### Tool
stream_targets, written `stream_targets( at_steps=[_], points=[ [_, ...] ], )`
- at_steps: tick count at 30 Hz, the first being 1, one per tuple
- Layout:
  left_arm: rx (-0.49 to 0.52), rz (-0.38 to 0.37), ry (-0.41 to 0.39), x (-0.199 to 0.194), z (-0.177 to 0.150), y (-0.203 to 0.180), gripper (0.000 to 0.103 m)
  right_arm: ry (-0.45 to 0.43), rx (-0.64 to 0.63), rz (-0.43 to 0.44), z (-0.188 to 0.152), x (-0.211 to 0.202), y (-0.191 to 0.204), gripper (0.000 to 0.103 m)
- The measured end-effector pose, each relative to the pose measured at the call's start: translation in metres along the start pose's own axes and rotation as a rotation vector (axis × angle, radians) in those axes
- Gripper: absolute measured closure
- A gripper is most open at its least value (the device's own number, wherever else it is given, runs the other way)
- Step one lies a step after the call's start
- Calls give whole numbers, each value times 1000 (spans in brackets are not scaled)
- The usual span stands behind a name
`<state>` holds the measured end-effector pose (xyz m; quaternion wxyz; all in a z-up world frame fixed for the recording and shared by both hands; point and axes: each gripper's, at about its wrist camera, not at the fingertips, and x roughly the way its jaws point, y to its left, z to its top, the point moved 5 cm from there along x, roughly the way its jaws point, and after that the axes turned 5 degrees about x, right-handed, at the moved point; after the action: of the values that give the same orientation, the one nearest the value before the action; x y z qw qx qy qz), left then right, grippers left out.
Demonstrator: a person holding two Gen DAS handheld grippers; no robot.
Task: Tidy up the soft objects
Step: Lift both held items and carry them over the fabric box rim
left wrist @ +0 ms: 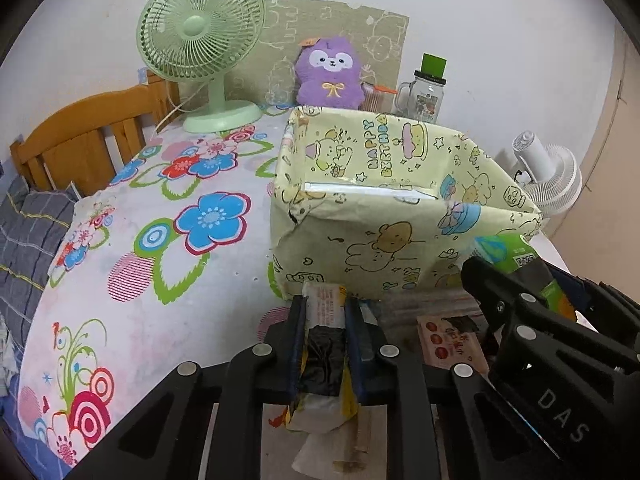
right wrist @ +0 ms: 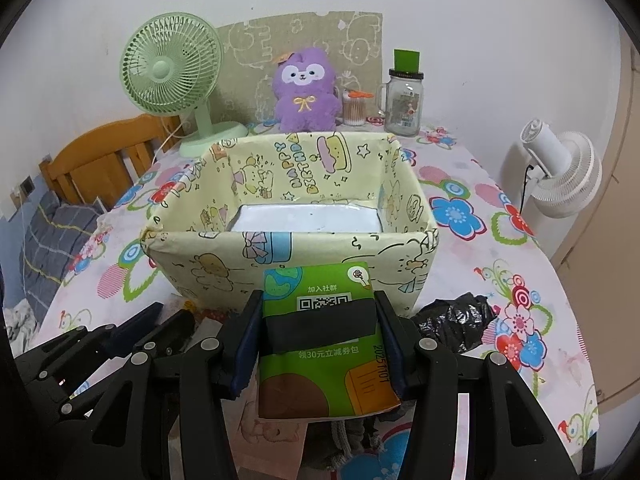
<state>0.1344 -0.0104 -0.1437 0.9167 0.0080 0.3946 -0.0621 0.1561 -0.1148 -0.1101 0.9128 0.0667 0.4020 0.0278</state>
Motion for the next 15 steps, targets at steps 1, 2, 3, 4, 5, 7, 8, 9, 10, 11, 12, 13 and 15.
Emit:
stream_targets(
  at_steps=[1, 2, 3, 4, 5, 7, 8, 9, 10, 11, 12, 13, 15],
  points=[
    [0, -1, -2, -1, 1, -1, 86, -5, 2, 1, 1, -2, 0, 47],
    [2, 0, -7, -4, 2, -2, 86, -9, 2, 1, 2, -4, -1, 47],
    [4, 2, -12, -6, 3, -3, 86, -13, 3, 0, 3, -7, -1, 47],
    [5, 1, -15, -8, 4, -4, 86, -17, 5, 1, 4, -9, -2, 47],
    [9, 1, -21, -11, 5, -5, 86, -21, 6, 1, 5, -12, -2, 47],
    [14, 1, -32, -16, 9, -7, 86, -33, 8, 0, 8, -18, -4, 47],
    [19, 2, -40, -19, 10, -9, 86, -40, 10, 1, 10, -21, -4, 47],
    [25, 2, -47, -22, 12, -11, 86, -42, 10, 3, 11, -22, -4, 47],
    [30, 1, -52, -25, 13, -12, 86, -48, 10, 8, 13, -26, -4, 47],
    [37, 3, -63, -29, 15, -15, 86, -53, 11, 11, 14, -29, -4, 47],
    [44, 2, -68, -32, 17, -16, 86, -59, 10, 10, 16, -32, -4, 47],
    [54, 2, -73, -35, 19, -19, 86, -64, 8, 8, 17, -34, -3, 47],
    [63, -1, -80, -39, 22, -22, 86, -75, 5, 8, 20, -41, -3, 47]
  ],
)
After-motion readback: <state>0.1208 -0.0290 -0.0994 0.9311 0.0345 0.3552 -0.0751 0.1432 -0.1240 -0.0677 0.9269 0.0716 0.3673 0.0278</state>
